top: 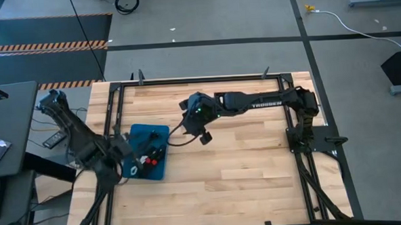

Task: Pick and place USB-C Cables
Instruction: Move the blue bin to the center of the table

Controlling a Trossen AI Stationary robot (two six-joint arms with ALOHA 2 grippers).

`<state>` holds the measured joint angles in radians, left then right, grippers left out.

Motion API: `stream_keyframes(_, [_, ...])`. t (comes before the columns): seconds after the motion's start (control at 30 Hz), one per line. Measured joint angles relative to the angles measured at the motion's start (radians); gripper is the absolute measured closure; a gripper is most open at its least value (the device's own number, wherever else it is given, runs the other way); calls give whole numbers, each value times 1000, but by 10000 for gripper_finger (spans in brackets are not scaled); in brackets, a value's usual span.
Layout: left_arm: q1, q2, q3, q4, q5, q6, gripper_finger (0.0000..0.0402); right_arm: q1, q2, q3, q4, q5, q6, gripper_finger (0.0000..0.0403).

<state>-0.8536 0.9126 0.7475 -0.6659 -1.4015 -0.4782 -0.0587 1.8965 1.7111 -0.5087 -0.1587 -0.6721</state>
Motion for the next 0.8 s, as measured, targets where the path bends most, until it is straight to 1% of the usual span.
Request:
stream_keyframes(0.07, [63,-50,5,-3,113,-3,258,-1,4,0,4,-4,-33,233])
stream_keyframes(0.13, [142,-103,5,-5,234,-50,258,2,24,2,41,-4,-53,233])
stream_keyframes(0.2, [226,-141,6,-8,304,-110,258,2,58,1,61,-12,-88,233])
stream_keyframes(0.27, [288,-164,6,-19,370,-113,258,2,98,1,97,-10,-113,233])
stream_keyframes(0.33, [327,-175,6,-28,428,-105,258,2,135,2,129,-7,-119,233])
stream_keyframes(0.4, [341,-175,6,-39,456,-101,258,2,169,23,139,-12,-138,233])
stream_keyframes(0.53, [341,-175,6,-82,466,-136,258,7,224,92,130,-15,-167,233])
stream_keyframes(0.6, [341,-174,6,-118,498,-204,258,9,247,128,102,-15,-162,233])
stream_keyframes(0.63, [341,-173,6,-142,535,-251,258,9,249,138,86,-8,-154,233])
stream_keyframes(0.7, [341,-159,6,-184,608,-350,259,10,245,143,77,25,-142,233])
stream_keyframes(0.8, [346,-104,6,-252,671,-490,267,10,213,143,24,82,-139,234])
